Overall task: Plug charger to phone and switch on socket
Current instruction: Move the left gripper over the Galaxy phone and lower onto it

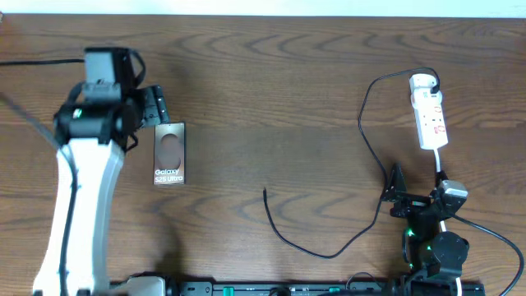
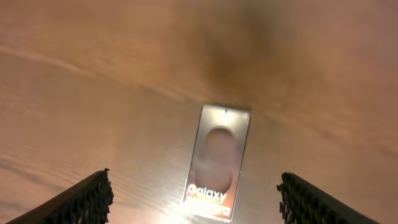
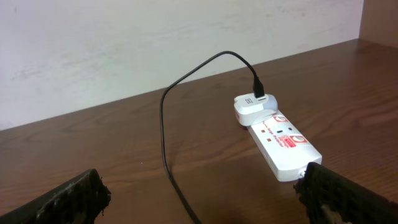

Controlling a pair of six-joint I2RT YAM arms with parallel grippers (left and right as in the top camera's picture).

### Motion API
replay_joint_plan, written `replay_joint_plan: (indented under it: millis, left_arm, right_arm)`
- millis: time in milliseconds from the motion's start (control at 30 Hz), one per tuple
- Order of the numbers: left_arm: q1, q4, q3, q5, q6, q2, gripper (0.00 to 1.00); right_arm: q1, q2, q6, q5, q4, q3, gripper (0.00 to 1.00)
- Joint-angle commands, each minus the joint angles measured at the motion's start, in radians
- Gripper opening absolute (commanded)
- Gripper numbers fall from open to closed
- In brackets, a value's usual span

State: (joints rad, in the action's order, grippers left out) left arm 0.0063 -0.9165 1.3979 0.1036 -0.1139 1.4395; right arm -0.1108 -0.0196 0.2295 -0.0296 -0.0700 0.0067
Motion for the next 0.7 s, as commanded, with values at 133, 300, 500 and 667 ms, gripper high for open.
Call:
replay_joint_plan:
  millis: [133,300,500,667]
  left_arm:
    - [0.005,-0.022,0.014,-0.021,0.012,0.135,0.42]
    - [0.005,-0.021,0.014,-0.021,0.012,0.176,0.98]
    - [0.005,-0.021,0.002,-0.021,0.013,0.182,0.98]
    - [0.005,-0.018,-0.035,-0.021,0.018,0.202,0.98]
  right_arm:
    - [0.01,0.0,-0.01,0.001,-0.004,-0.001,0.99]
    - [0.01,0.0,-0.01,0.001,-0.004,-0.001,0.99]
    - [0.01,0.0,-0.01,0.001,-0.004,-0.001,0.99]
    - [0.01,0.0,-0.01,0.001,-0.004,-0.001,0.99]
